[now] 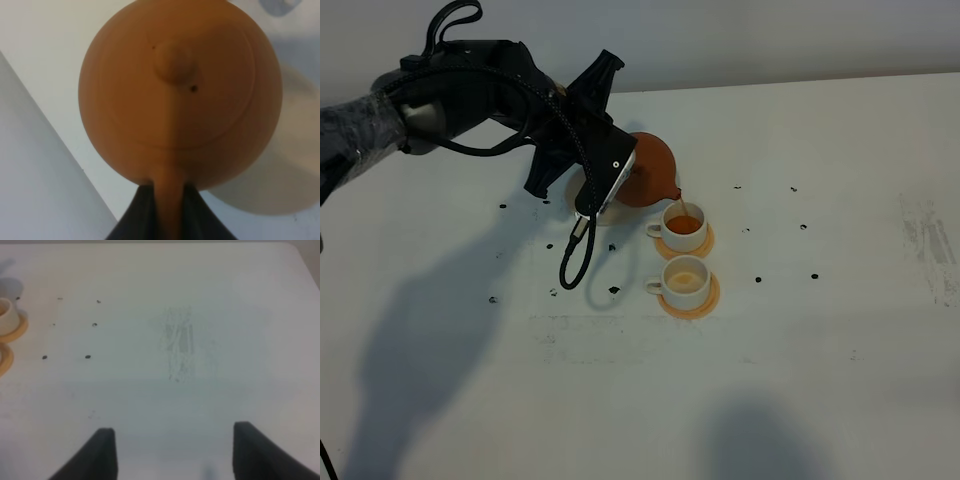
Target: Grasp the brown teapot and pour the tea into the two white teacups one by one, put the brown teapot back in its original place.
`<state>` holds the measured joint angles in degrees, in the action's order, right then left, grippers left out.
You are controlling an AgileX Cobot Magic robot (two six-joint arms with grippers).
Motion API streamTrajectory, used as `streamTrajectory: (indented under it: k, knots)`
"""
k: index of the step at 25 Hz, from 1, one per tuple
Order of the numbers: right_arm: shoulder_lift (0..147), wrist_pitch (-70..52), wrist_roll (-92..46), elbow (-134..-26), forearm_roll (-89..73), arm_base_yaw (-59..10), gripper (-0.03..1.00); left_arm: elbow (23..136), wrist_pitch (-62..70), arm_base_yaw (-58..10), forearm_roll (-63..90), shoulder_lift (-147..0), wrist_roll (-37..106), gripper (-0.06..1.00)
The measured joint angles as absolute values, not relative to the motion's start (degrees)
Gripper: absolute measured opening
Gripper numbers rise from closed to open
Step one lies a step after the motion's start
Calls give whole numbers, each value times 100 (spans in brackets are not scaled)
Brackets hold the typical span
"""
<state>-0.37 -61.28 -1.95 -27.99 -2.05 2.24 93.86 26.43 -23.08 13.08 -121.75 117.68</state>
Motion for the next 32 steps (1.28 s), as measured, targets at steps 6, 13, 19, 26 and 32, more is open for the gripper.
streamTrajectory:
  k: [6,13,19,26,32]
  knots:
    - [-37,-6128,-195,-2799,-205,224,51,9386,2581,-2317,1213,-12175,11802,10]
    - [-37,-6128,-195,-2799,-205,224,51,9386,2472,-2317,1111,-12175,11813,10]
    - [-37,-6128,-195,-2799,-205,224,51,9386,2472,-2317,1078,-12175,11813,10]
    - [-37,-6128,-195,-2799,-205,224,51,9386,2459,-2317,1073,-12175,11813,10]
    - [-37,-6128,-195,-2799,-205,224,51,9386,2459,-2352,1066,-12175,11813,10]
